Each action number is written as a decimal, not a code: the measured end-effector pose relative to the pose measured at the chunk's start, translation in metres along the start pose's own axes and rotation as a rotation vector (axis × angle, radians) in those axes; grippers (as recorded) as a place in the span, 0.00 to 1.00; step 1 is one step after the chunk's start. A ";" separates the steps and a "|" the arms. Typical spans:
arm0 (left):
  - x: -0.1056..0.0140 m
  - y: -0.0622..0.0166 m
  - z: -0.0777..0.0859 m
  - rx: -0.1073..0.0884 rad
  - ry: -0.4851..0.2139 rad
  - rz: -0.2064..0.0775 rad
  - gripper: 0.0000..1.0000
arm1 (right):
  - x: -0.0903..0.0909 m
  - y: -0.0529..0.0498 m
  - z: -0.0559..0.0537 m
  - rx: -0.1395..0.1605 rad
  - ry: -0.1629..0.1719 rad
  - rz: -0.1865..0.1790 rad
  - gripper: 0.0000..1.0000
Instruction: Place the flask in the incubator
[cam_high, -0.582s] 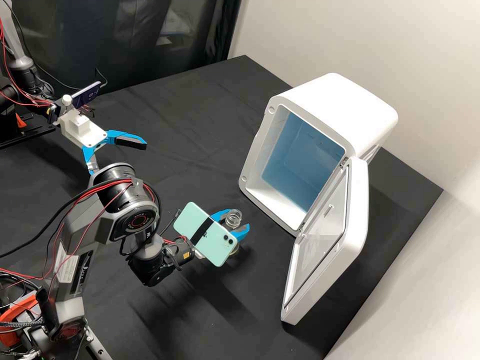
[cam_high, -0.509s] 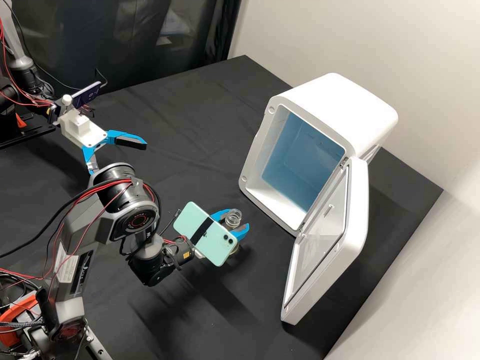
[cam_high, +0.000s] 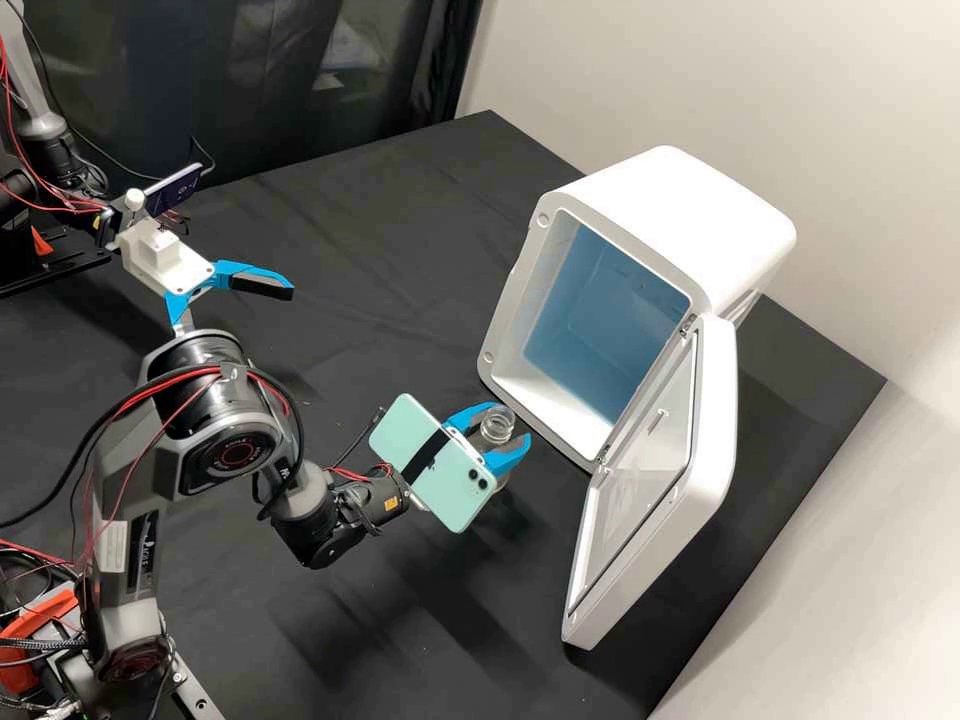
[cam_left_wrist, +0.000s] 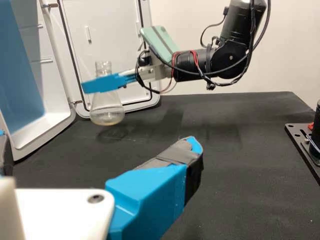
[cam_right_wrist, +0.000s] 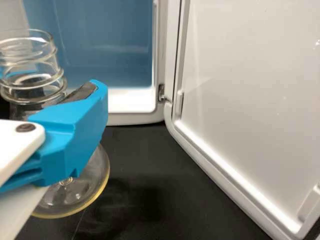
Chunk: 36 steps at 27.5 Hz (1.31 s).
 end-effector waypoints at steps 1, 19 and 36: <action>0.000 0.0000 0.000 0.000 0.000 0.000 1.00 | 0.000 0.001 -0.001 0.003 0.004 0.004 0.00; 0.000 0.0000 0.000 -0.001 0.000 0.000 1.00 | 0.063 0.024 -0.036 0.014 0.021 0.104 0.00; 0.000 -0.0002 0.001 -0.001 -0.006 -0.001 1.00 | 0.143 0.019 -0.063 -0.030 -0.043 0.089 0.00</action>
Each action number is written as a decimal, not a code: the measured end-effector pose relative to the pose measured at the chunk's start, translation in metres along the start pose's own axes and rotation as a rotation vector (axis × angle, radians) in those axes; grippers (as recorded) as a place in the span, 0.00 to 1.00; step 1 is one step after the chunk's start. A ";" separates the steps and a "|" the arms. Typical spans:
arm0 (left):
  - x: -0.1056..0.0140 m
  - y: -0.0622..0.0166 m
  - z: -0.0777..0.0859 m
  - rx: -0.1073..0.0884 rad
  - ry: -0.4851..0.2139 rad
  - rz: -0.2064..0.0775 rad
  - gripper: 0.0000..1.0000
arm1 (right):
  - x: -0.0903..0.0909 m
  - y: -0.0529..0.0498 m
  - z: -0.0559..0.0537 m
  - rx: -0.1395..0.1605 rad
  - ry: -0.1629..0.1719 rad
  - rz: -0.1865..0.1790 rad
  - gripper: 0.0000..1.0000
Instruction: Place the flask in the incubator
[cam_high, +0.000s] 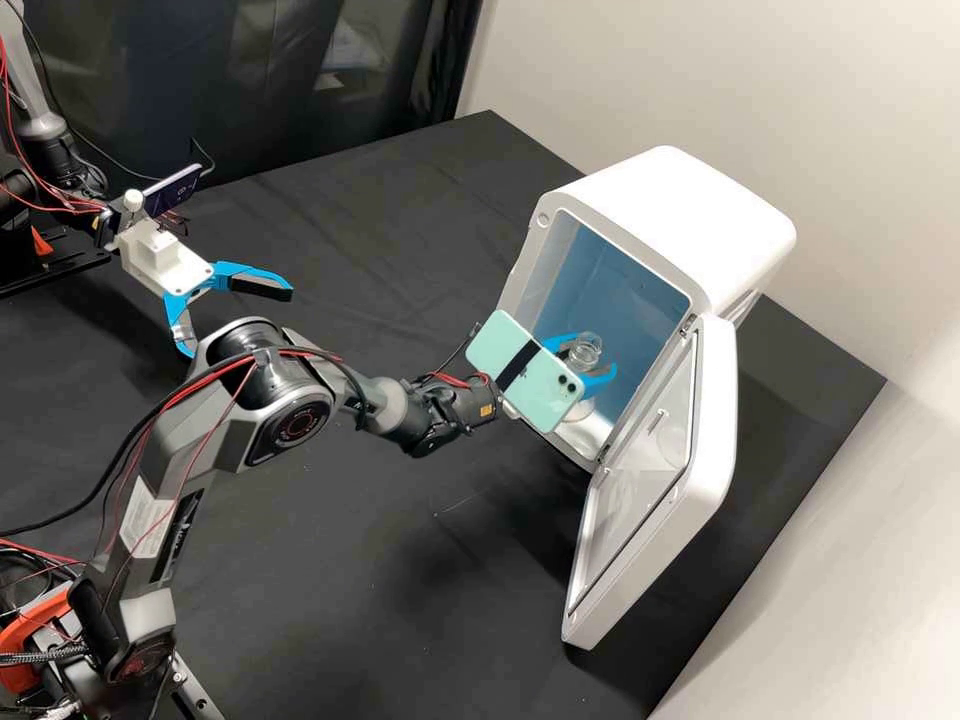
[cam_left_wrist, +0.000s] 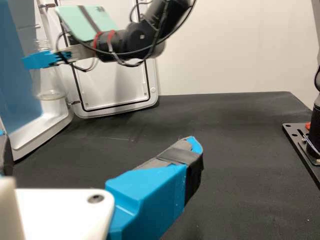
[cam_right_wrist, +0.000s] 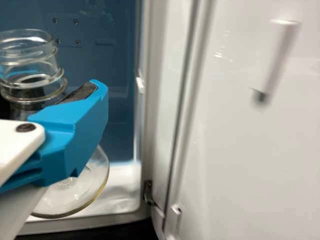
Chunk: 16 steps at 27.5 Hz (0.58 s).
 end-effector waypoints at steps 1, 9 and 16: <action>0.000 0.0000 0.000 0.000 0.000 0.000 1.00 | 0.004 -0.003 -0.003 -0.002 -0.006 -0.007 0.00; 0.000 -0.0001 0.000 0.000 -0.002 0.000 1.00 | 0.033 -0.021 -0.017 -0.019 -0.039 -0.042 0.00; 0.001 -0.0009 0.004 0.002 -0.020 -0.003 1.00 | 0.063 -0.028 -0.018 -0.050 -0.078 -0.067 0.00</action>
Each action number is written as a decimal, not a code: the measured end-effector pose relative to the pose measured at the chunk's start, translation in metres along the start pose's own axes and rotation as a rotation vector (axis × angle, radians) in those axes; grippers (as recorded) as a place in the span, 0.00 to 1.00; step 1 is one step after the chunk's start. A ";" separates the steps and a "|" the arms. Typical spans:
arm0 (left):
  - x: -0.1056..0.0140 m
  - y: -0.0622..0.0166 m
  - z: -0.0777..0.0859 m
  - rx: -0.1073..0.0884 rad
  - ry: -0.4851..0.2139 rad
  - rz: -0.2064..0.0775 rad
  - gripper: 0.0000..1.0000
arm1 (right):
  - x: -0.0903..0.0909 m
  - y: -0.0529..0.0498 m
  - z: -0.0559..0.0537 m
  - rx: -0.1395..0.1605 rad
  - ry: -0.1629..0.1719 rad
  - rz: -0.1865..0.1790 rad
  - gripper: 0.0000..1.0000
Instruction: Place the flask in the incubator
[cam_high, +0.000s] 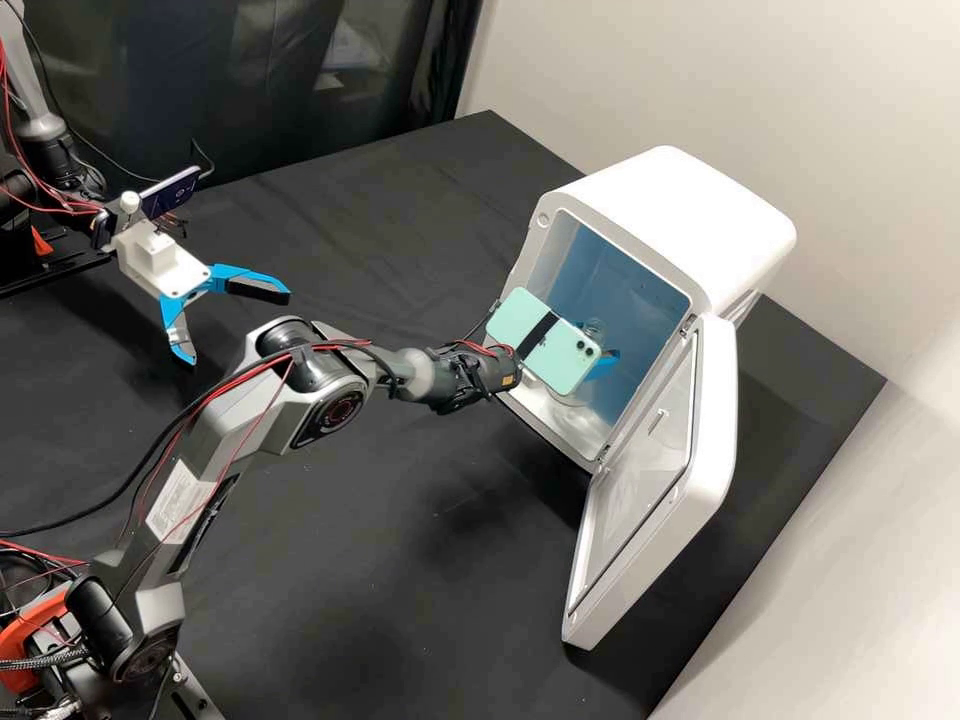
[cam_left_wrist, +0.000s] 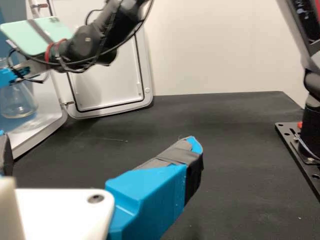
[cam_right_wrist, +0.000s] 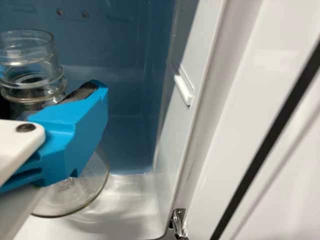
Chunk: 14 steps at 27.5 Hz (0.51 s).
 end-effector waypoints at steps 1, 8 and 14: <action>0.000 -0.0001 0.000 0.000 -0.002 0.000 1.00 | 0.003 0.001 -0.001 0.006 -0.005 0.001 0.00; 0.001 -0.0009 0.002 -0.001 -0.009 -0.001 1.00 | 0.021 0.005 -0.011 0.003 -0.014 0.011 0.00; 0.001 -0.0018 0.002 -0.002 -0.012 -0.006 1.00 | 0.031 0.006 -0.018 0.011 -0.013 0.029 0.00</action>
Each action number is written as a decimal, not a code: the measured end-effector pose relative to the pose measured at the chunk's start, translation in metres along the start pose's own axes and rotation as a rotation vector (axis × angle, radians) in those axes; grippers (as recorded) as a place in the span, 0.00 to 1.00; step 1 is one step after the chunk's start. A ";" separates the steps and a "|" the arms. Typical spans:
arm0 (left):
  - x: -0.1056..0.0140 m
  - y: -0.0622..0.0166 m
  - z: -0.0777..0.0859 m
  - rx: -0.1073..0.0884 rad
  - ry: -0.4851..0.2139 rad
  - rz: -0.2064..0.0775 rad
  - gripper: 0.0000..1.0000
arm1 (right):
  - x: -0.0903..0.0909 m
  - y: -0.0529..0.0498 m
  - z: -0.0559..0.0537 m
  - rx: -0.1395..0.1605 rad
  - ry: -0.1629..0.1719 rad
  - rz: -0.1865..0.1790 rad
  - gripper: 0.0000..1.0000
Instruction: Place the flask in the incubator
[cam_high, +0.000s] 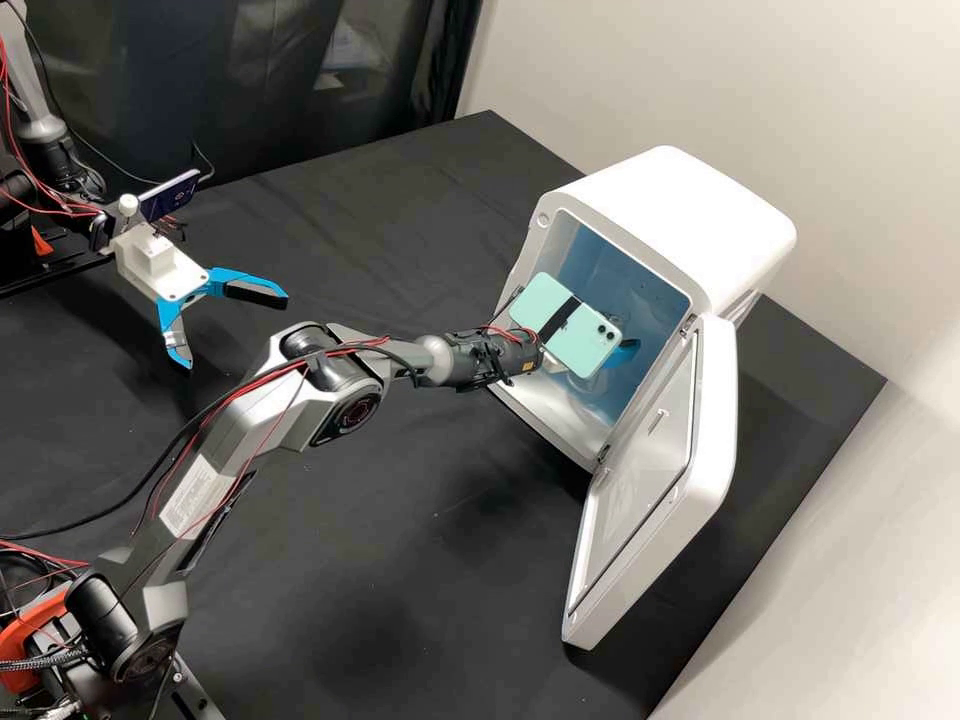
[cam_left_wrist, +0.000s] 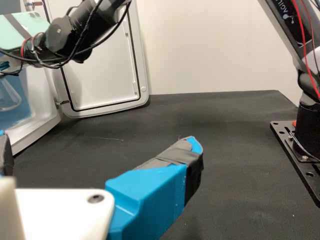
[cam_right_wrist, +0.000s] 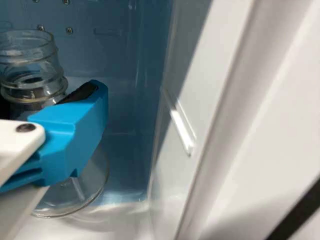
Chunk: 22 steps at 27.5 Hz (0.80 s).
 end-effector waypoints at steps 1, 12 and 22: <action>0.000 0.0000 0.000 0.000 -0.001 0.000 1.00 | 0.002 -0.001 -0.002 0.003 0.000 -0.004 0.00; 0.000 -0.0003 0.002 0.001 -0.011 -0.001 1.00 | 0.017 -0.016 -0.004 0.041 -0.021 -0.042 0.00; 0.000 -0.0003 0.002 0.001 -0.011 -0.001 1.00 | 0.023 -0.048 0.002 0.013 -0.051 -0.085 0.00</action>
